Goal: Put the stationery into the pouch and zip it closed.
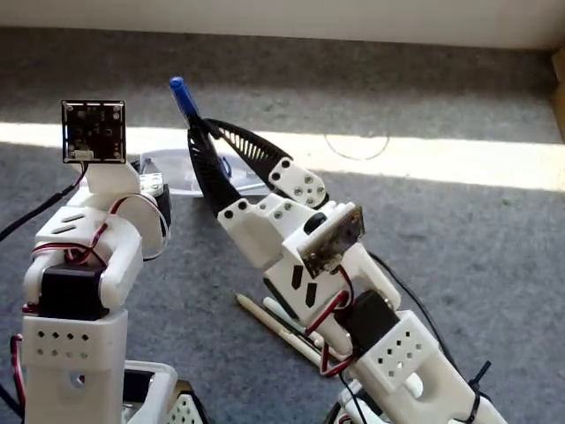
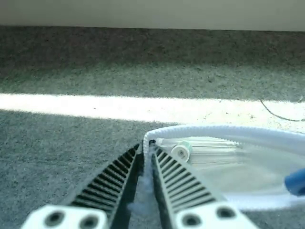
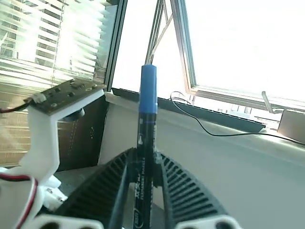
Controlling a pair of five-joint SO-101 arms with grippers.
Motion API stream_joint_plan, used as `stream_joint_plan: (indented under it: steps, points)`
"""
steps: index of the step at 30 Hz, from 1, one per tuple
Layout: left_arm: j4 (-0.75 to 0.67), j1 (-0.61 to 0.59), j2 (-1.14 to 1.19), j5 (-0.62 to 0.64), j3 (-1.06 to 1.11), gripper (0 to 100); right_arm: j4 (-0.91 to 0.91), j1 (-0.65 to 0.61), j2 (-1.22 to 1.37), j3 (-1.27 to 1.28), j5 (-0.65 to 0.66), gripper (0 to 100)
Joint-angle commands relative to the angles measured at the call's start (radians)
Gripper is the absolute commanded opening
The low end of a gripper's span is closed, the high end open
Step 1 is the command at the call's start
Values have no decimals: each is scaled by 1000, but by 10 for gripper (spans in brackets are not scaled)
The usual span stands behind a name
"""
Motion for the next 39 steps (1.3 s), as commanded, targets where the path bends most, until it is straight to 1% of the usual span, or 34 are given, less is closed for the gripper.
stream_joint_plan:
  steps: [1,10,12,15,16,22,27,30,35,39]
  points:
    - [3,13,35,-14,47,10,-58,-7,16,-8,0,5]
    - [3,13,35,-14,45,10,-59,-5,140,-12,3,5]
    - [5,13,35,-14,45,10,-59,-5,153,-5,63,5]
    - [5,12,35,-14,45,10,-51,-12,154,-4,209,5]
    - [5,12,35,-14,45,10,-50,-12,154,-1,229,5]
    - [2,-7,35,-14,45,10,-42,-8,153,15,233,5]
    - [-2,-27,35,-14,44,10,153,-7,153,2,232,5]
    - [-2,-25,35,-14,44,10,193,-5,130,-25,232,11]
    - [-2,-25,35,-14,44,10,262,-5,82,-39,232,74]
    - [-2,-25,35,-14,44,10,274,-5,53,-39,232,78]
